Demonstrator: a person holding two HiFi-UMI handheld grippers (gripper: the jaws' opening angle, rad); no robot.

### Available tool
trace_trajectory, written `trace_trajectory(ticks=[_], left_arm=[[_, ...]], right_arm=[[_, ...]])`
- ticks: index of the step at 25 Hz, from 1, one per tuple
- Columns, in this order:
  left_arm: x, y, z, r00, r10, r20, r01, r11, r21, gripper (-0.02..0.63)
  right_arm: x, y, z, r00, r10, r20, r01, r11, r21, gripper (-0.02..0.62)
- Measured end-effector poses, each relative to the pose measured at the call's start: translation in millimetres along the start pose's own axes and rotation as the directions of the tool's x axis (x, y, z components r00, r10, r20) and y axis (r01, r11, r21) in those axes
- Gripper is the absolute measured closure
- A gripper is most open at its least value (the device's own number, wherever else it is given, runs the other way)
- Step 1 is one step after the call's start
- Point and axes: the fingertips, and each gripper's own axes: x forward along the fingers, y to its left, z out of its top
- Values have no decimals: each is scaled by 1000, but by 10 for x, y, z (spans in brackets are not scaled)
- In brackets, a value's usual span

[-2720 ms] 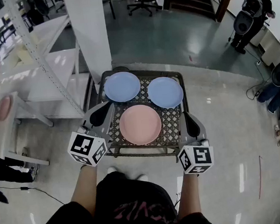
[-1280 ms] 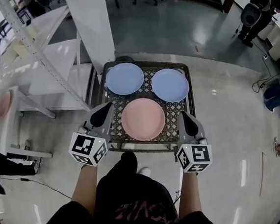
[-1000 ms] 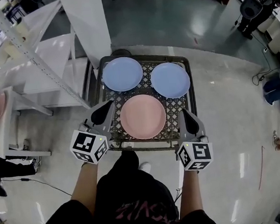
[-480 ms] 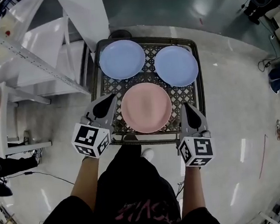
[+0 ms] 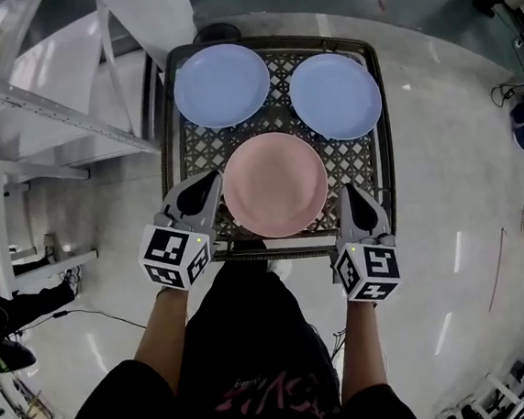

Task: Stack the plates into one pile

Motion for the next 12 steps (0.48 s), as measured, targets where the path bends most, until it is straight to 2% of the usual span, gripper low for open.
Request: trace_trajectory(ticks=[12], left_arm=[[279, 155, -413, 996, -11, -86, 8, 999, -33, 607]], right_arm=[[291, -65, -454, 994, -24, -107, 29, 999, 44, 584]])
